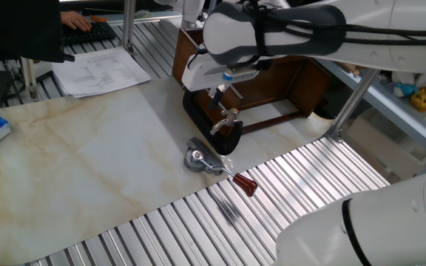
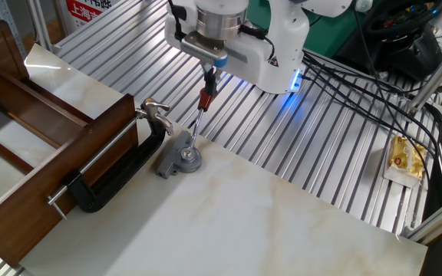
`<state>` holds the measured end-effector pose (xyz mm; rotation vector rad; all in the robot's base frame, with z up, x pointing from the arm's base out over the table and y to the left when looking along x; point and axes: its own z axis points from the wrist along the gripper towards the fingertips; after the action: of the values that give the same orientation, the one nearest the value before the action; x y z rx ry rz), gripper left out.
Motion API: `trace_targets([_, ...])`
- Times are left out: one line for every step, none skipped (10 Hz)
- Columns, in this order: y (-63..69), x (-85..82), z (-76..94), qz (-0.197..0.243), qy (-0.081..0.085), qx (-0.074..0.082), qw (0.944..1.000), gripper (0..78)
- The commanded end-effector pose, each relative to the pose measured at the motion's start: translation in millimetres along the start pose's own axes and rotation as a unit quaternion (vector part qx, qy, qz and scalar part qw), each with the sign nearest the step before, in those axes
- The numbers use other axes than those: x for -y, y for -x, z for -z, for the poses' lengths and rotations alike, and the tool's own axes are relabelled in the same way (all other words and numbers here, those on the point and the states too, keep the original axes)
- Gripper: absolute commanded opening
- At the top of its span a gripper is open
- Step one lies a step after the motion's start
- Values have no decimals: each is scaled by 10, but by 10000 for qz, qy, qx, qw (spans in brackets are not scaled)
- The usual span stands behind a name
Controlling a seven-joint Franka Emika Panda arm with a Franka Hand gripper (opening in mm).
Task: Turn off the water tap
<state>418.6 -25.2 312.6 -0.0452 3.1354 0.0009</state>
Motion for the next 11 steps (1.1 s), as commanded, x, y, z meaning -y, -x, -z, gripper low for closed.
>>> trace_targets([48, 7, -43, -391, -76, -23, 9992, 0])
trace_targets([54, 10, -40, -392, -72, -30, 9992, 0])
trace_targets([95, 33, -13, -388, -77, -121, 9991, 0])
trace_targets([110, 44, 3, -333, -75, -138, 9993, 0])
trace_targets([110, 47, 11, -265, -92, -135, 9995, 0])
trace_targets([104, 50, 28, -194, -103, -138, 9997, 0])
trace_targets([86, 62, 86, -165, -101, -224, 9996, 0])
trace_targets([67, 76, 146, -161, -118, -326, 9993, 0])
trace_targets([63, 78, 156, -132, -163, -389, 9990, 0])
trace_targets([63, 78, 156, -81, -222, -434, 9988, 0])
trace_targets([63, 78, 156, -63, -216, -486, 9986, 0])
